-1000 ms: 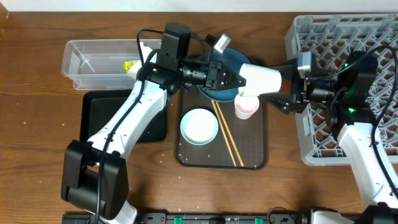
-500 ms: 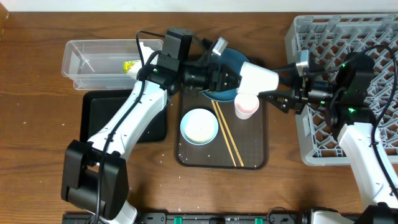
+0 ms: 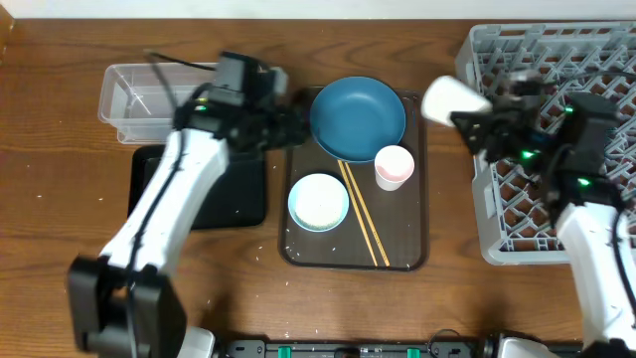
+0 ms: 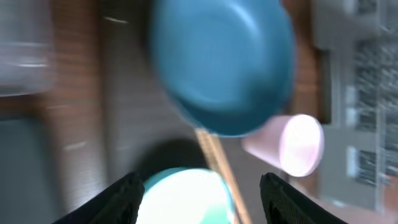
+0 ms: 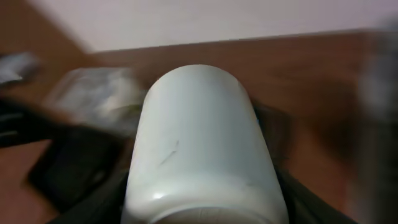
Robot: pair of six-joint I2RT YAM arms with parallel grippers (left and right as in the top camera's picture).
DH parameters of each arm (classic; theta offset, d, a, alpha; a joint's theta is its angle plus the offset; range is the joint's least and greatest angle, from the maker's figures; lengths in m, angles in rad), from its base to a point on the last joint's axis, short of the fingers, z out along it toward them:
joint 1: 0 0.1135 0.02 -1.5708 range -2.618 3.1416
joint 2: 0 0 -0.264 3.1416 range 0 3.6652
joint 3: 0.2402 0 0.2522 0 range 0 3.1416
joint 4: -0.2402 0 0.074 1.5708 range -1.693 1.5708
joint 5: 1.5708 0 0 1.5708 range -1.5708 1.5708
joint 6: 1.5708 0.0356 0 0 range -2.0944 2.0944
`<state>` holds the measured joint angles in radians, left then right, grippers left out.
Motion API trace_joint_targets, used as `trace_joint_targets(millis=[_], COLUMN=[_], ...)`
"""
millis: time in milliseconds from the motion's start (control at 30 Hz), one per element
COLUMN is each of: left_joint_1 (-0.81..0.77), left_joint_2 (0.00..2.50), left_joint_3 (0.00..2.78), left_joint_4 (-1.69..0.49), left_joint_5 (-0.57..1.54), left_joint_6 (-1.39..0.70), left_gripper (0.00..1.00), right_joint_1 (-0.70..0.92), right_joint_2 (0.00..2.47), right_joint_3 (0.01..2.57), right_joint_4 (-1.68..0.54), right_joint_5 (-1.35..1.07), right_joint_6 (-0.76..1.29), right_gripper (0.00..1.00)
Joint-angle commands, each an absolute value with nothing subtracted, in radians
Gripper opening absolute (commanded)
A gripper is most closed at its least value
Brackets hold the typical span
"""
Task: Sort waste into correct bins and load items into the dishwasher rack
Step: 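Place the white cup into the dish rack with the right gripper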
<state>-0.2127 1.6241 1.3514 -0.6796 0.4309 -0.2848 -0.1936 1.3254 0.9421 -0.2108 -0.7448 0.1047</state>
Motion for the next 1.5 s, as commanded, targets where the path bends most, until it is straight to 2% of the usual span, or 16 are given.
trace_joint_targets(millis=[0,233,500,867,933,1000,1100,1200,1267,1300,1467], left_joint_1=[-0.167,-0.118,-0.118,-0.118,-0.118,-0.118,-0.119,-0.119,-0.119,-0.119,-0.119], left_joint_2=[1.544,1.502,1.503,1.503,1.503,1.503,1.503,1.503,1.503,1.503,1.503], left_joint_3=[1.353,1.353,1.353,1.353,1.353,1.353,1.353,1.353,1.353,1.353,1.353], left_joint_4=[-0.721,-0.76,-0.76,-0.76,-0.76,-0.76,-0.76,-0.759,-0.757,-0.755,-0.722], left_joint_5=[0.272,0.26,0.26,0.26,0.26,0.26,0.261,0.261,0.261,0.261,0.35], left_joint_6=[-0.244,-0.244,-0.244,-0.244,-0.244,-0.244,-0.244,-0.244,-0.244,-0.244,-0.244], left_gripper=[0.64,0.64,0.65,0.65,0.65,0.65,0.66,0.69,0.7,0.7,0.69], right_joint_1=[-0.278,-0.459,-0.643,-0.785,-0.789,-0.791,-0.791,-0.791,-0.791,-0.791,-0.791], right_joint_2=[1.276,1.304,1.425,1.654,1.692,1.725,1.755,1.76,1.75,1.741,1.658], right_joint_3=[1.022,1.234,1.406,1.408,1.408,1.408,1.408,1.408,1.409,1.41,1.414], right_joint_4=[-0.302,-0.583,-0.682,-0.696,-0.696,-0.69,-0.684,-0.681,-0.681,-0.681,-0.677], right_joint_5=[-0.497,-0.121,0.18,0.209,0.202,0.163,0.095,0.07,0.07,0.061,-0.152], right_joint_6=[0.126,0.115,0.115,0.137,0.146,0.145,0.145,0.145,0.145,0.145,0.145], right_gripper=[0.01,0.01,0.01,0.04,0.13,0.31,0.39,0.77,0.95,0.99,0.99])
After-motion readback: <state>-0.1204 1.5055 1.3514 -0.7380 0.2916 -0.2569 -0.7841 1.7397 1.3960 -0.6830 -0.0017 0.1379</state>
